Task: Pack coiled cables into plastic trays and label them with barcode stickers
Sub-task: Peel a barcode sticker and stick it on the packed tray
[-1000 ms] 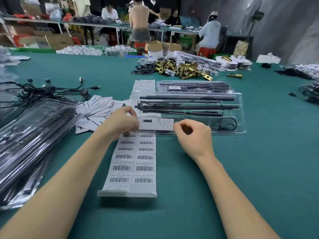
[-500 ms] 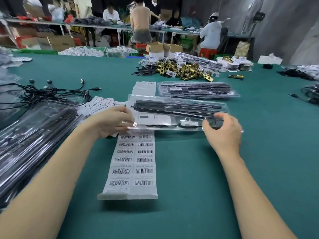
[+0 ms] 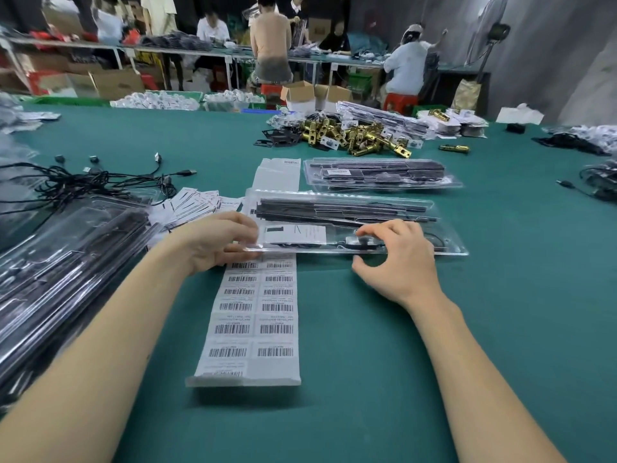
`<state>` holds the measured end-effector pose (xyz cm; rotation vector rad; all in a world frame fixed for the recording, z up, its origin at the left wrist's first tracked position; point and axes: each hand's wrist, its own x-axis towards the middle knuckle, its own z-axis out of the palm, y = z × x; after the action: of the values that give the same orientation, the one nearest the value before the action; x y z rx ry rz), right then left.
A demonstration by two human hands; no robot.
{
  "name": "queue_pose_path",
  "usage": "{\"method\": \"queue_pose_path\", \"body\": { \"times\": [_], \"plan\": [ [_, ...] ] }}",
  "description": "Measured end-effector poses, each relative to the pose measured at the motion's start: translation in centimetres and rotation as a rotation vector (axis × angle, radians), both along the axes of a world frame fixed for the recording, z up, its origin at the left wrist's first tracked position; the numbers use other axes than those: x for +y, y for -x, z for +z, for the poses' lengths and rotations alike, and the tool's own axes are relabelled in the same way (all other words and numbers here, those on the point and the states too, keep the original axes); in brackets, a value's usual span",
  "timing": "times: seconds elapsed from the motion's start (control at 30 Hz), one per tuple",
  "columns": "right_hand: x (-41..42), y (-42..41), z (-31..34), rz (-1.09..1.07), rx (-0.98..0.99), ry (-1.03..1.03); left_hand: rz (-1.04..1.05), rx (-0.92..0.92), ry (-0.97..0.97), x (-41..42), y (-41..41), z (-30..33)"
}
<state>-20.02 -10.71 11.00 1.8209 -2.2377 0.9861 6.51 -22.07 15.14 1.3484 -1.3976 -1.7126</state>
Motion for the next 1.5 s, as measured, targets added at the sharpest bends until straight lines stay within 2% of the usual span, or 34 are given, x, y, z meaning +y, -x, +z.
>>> {"method": "queue_pose_path", "body": {
  "times": [0.13, 0.2, 0.3, 0.37, 0.43, 0.5, 0.63, 1.03, 1.23, 1.5],
  "plan": [
    [-0.3, -0.4, -0.1, -0.031, 0.047, -0.022, 0.046, -0.051, 0.033, 0.2, 0.1, -0.2],
    [-0.4, -0.6, -0.2, -0.033, 0.061, -0.03, 0.03, -0.181, 0.112, 0.3, 0.0, 0.0],
    [-0.4, -0.6, -0.3, -0.04, 0.069, -0.047, 0.0, -0.636, 0.463, -0.1, -0.2, 0.0],
    [-0.4, -0.6, -0.4, -0.043, 0.079, -0.058, -0.033, -0.827, 0.776, -0.2, -0.1, 0.1],
    [-0.4, -0.7, -0.5, -0.039, 0.082, -0.061, -0.199, -0.753, 0.974, 0.1, 0.3, 0.6],
    [-0.4, -0.8, -0.6, -0.043, 0.084, -0.053, -0.39, -0.624, 1.039, 0.8, 0.9, 0.9],
    [-0.4, -0.9, -0.8, -0.051, 0.081, -0.046, -0.534, -0.687, 1.138, 2.0, 2.8, -0.3],
    [-0.4, -2.1, -0.3, -0.032, 0.181, -0.048, -0.349, -0.749, 1.303, 2.4, 4.3, -2.5],
    [-0.2, -2.5, -0.2, -0.028, 0.178, -0.074, -0.364, -0.783, 1.28, 2.3, 4.2, -2.9],
    [0.5, -2.8, -0.7, 0.016, 0.115, -0.011, -0.45, -0.813, 1.277, 2.3, 5.3, -2.9]
  ]
}}
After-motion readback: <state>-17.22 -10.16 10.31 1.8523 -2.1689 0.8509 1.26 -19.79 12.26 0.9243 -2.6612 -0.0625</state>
